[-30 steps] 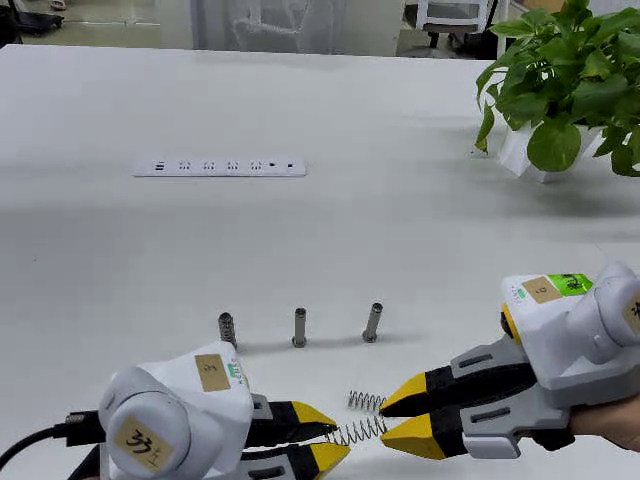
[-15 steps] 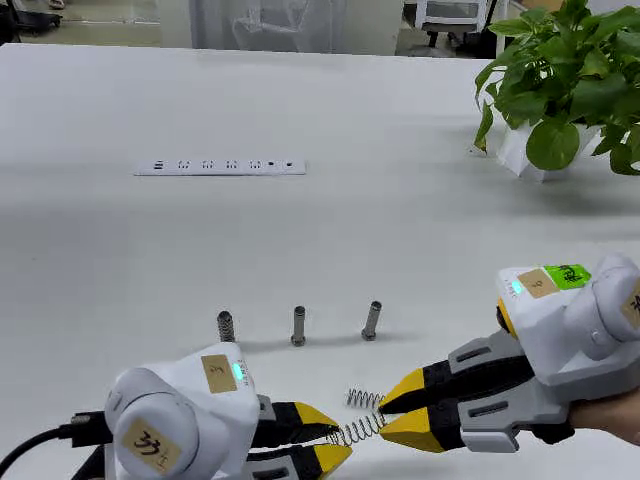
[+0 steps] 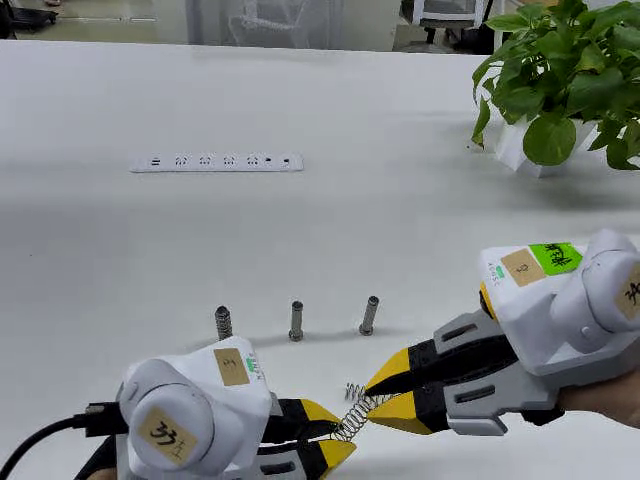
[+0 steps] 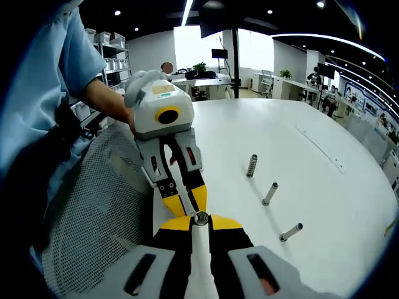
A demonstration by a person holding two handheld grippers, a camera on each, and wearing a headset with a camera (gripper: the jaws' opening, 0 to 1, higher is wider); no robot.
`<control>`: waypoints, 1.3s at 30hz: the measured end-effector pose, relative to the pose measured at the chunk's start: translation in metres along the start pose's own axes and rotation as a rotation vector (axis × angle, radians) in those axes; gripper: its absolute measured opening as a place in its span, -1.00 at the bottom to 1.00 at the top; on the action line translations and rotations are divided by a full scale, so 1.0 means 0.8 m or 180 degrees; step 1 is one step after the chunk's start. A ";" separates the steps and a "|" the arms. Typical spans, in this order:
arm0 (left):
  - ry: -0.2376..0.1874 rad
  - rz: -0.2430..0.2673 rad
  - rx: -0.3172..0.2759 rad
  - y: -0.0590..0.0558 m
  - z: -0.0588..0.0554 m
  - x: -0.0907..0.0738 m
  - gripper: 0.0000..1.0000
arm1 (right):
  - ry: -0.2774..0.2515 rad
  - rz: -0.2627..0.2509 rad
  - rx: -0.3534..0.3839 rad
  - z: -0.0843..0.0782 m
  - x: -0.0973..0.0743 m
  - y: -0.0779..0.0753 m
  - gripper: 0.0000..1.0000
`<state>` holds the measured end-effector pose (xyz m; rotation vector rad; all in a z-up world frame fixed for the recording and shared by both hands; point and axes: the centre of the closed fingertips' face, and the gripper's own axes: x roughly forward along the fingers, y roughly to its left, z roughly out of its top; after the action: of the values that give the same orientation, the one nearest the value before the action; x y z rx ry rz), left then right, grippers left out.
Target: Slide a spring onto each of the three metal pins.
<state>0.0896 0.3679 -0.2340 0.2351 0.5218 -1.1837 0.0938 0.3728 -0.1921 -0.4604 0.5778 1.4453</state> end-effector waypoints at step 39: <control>-0.0156 -0.0157 0.0076 -0.021 0.019 0.002 -0.81 | 0.0751 0.0697 -0.0552 -0.013 0.010 0.027 -0.62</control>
<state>0.0788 0.3536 -0.2200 0.2141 0.4731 -1.2413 0.0715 0.3744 -0.2044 -0.7296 0.7106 1.6703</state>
